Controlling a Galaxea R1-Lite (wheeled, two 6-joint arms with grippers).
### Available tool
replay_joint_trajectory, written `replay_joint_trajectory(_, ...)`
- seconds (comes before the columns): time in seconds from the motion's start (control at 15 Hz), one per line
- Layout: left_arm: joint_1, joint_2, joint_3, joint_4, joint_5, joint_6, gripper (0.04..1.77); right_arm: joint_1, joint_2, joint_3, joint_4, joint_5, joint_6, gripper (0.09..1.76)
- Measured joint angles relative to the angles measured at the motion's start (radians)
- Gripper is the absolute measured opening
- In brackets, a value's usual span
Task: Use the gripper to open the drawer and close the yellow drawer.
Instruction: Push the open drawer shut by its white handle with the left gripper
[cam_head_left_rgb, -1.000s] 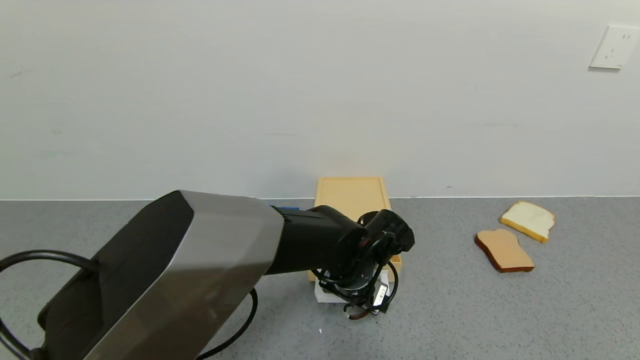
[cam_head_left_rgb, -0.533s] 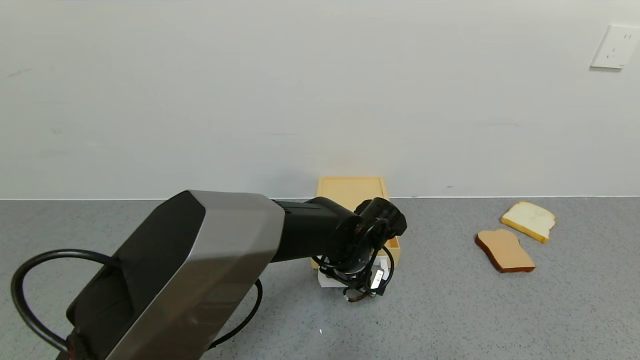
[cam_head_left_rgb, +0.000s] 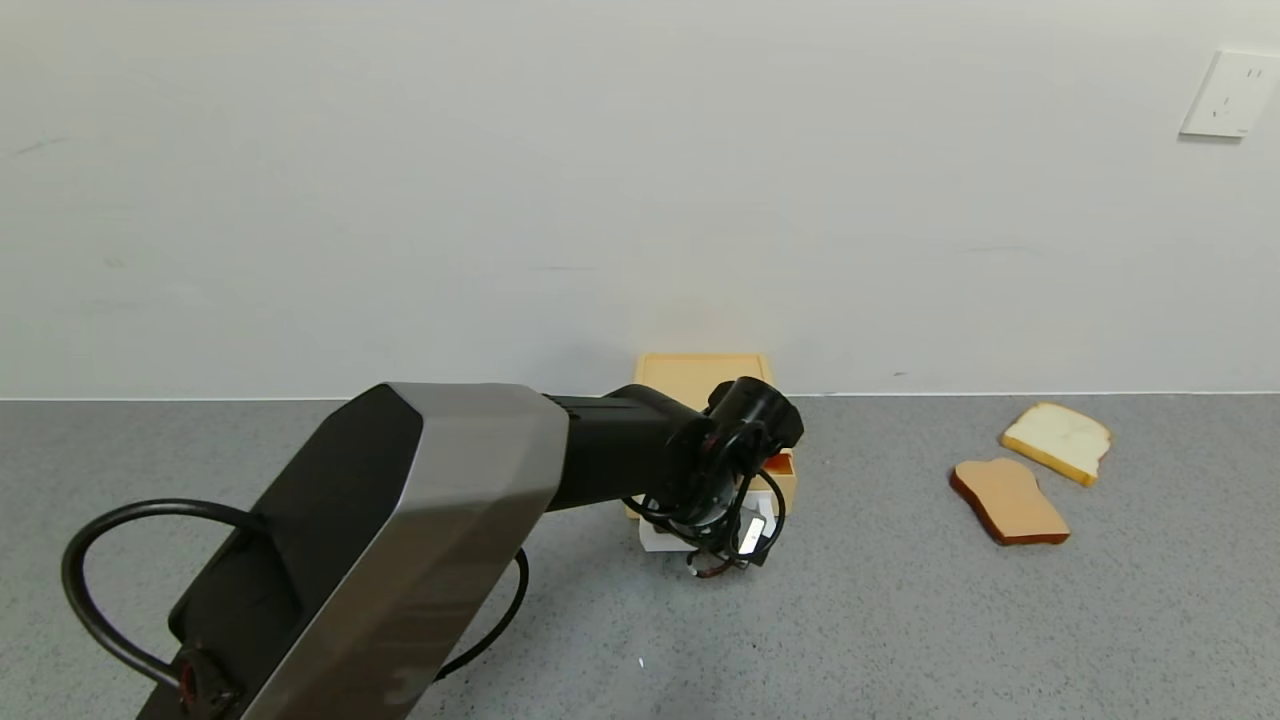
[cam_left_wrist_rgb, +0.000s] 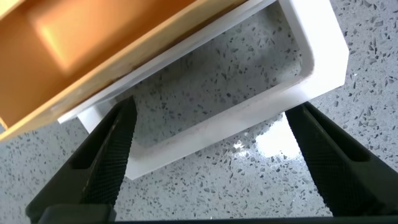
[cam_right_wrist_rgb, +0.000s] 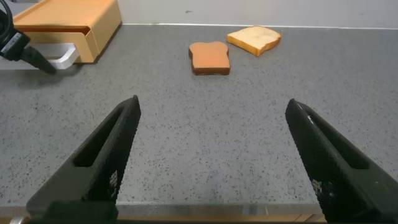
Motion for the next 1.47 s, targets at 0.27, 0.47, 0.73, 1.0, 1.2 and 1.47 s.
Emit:
replay_joint_trajectory(0.27,0.018,0.011,-0.002,-0.056,0.001,0.020,1.72,0.000,0.000,0.000,0.000,0.000,0.000,1.71)
replay_joint_trajectory(0.47,0.027,0.019,-0.003,-0.084,0.000,0.032,1.72,0.000,0.000,0.000,0.000,0.000,0.000,1.71)
replay_joint_trajectory(0.73,0.038,0.027,-0.005,-0.112,0.001,0.044,1.72,0.000,0.000,0.000,0.000,0.000,0.000,1.71)
replay_joint_trajectory(1.0,0.041,0.028,-0.005,-0.111,0.001,0.045,1.72,0.000,0.000,0.000,0.000,0.000,0.000,1.71)
replay_joint_trajectory(1.2,0.040,0.026,-0.005,-0.107,0.002,0.050,1.72,0.000,0.000,0.000,0.000,0.001,0.000,1.71)
replay_joint_trajectory(1.47,0.033,0.013,-0.003,-0.103,0.026,0.059,1.72,0.000,0.000,0.000,0.000,0.000,0.000,1.71)
